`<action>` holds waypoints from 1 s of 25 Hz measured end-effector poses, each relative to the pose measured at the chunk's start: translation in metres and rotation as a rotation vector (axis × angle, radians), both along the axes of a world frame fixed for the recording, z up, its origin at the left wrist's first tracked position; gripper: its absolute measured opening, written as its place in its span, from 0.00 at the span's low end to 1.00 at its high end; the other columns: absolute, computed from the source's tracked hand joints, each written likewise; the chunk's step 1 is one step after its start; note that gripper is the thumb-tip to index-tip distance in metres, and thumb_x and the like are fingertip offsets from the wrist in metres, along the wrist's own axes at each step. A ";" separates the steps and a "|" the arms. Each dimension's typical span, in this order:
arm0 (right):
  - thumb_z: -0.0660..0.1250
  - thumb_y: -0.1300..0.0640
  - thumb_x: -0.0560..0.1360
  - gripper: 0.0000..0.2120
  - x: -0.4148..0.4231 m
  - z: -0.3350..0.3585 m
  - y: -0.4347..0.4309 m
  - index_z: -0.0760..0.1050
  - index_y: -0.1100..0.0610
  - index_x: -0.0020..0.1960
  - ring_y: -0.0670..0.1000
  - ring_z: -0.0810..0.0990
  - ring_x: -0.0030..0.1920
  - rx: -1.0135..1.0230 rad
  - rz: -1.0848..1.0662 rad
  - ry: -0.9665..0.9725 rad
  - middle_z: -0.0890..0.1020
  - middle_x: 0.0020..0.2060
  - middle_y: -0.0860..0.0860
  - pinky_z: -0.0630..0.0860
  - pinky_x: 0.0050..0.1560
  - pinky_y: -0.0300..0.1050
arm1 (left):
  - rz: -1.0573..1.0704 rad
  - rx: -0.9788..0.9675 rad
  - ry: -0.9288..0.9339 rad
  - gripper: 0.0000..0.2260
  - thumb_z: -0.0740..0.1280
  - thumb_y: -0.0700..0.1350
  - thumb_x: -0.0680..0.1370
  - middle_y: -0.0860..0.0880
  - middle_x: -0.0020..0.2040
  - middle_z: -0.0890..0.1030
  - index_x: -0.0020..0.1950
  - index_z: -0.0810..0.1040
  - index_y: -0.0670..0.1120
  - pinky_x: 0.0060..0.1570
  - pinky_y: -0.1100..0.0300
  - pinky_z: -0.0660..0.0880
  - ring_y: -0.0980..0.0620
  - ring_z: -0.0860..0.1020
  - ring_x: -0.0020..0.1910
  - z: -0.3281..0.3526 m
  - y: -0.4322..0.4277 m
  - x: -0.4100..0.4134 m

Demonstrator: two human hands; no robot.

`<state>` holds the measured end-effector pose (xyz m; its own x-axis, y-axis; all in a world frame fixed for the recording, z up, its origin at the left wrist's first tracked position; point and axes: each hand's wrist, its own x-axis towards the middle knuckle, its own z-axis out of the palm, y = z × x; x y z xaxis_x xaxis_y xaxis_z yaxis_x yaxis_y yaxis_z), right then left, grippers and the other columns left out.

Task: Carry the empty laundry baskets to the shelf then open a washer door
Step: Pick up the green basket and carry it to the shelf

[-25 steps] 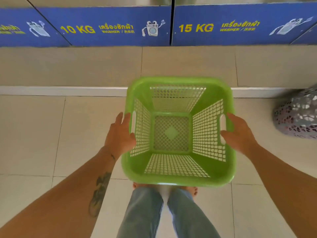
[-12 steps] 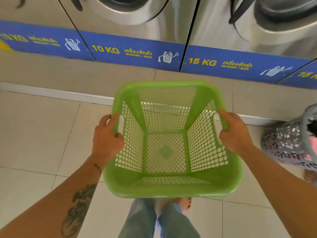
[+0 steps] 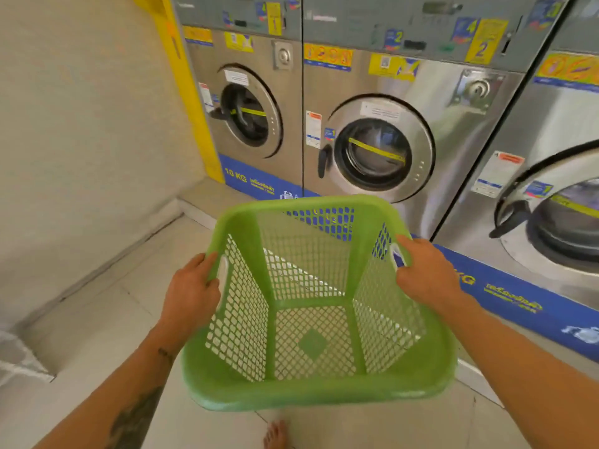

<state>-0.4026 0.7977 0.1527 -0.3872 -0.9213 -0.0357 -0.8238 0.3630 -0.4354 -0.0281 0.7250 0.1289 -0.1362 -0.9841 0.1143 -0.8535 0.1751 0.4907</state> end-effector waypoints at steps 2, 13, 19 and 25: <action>0.63 0.63 0.67 0.32 0.029 0.023 -0.005 0.67 0.48 0.71 0.60 0.72 0.65 -0.036 0.097 0.006 0.72 0.64 0.56 0.72 0.59 0.56 | 0.108 -0.037 0.035 0.24 0.63 0.37 0.75 0.46 0.69 0.73 0.72 0.71 0.45 0.60 0.51 0.71 0.41 0.74 0.62 0.024 0.032 0.035; 0.63 0.60 0.69 0.33 0.360 0.084 -0.007 0.65 0.47 0.73 0.57 0.69 0.70 -0.179 0.646 0.015 0.69 0.71 0.54 0.70 0.65 0.55 | 0.753 -0.203 -0.028 0.23 0.63 0.39 0.74 0.45 0.69 0.75 0.70 0.73 0.46 0.57 0.47 0.74 0.39 0.77 0.59 0.086 0.259 0.315; 0.63 0.56 0.73 0.29 0.599 0.089 0.053 0.64 0.45 0.73 0.57 0.72 0.67 -0.202 0.880 -0.005 0.71 0.70 0.51 0.72 0.60 0.52 | 0.990 -0.211 -0.095 0.20 0.63 0.43 0.76 0.49 0.68 0.76 0.68 0.75 0.52 0.54 0.45 0.78 0.42 0.79 0.57 0.098 0.390 0.498; 0.62 0.59 0.71 0.32 0.782 0.101 0.099 0.64 0.45 0.74 0.57 0.73 0.66 -0.223 1.076 -0.036 0.71 0.68 0.51 0.72 0.60 0.52 | 1.197 -0.288 -0.125 0.18 0.64 0.39 0.76 0.49 0.66 0.77 0.66 0.76 0.49 0.49 0.48 0.77 0.43 0.80 0.52 0.119 0.482 0.619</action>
<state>0.3797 0.8966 0.2540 0.6201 -0.7640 0.1785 -0.6482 -0.6270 -0.4321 0.5904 1.2071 0.2475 0.8060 -0.4377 0.3984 -0.5890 -0.6592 0.4674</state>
